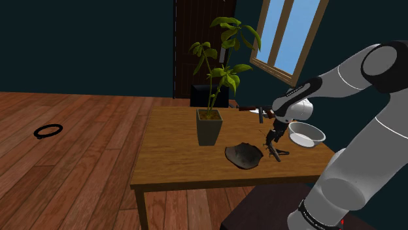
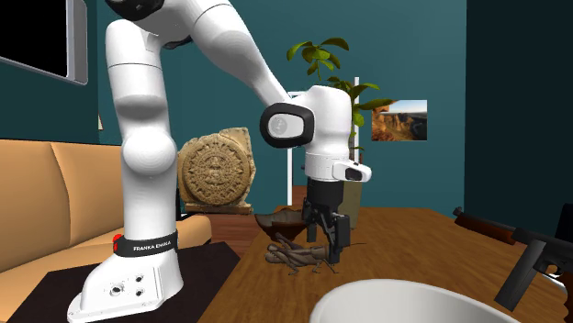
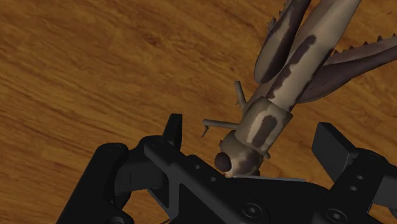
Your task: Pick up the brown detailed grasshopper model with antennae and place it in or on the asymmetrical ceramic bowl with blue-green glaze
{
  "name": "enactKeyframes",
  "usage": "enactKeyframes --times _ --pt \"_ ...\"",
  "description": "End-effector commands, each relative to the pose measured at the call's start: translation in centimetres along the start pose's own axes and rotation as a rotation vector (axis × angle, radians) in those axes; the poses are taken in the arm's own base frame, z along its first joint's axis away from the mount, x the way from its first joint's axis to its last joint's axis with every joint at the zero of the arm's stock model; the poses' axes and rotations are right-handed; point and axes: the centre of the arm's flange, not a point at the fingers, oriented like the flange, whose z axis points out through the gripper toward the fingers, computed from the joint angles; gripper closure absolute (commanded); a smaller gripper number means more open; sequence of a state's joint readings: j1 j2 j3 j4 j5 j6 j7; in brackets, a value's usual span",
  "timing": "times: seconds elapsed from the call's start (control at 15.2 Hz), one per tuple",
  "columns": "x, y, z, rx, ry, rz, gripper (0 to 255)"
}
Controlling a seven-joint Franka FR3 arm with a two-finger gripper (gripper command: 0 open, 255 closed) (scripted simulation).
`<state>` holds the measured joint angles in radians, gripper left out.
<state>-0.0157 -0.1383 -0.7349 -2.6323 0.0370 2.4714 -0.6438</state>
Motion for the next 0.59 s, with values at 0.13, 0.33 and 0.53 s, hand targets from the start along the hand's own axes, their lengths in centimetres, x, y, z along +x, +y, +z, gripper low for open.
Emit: enactKeyframes --times 0.13,0.33,0.53 --pt "-0.02 0.08 1.9 -0.001 0.001 0.0 0" --pt "-0.02 0.08 1.9 -0.001 0.001 0.0 0" --pt "-0.02 0.08 1.9 -0.001 0.001 0.0 0"
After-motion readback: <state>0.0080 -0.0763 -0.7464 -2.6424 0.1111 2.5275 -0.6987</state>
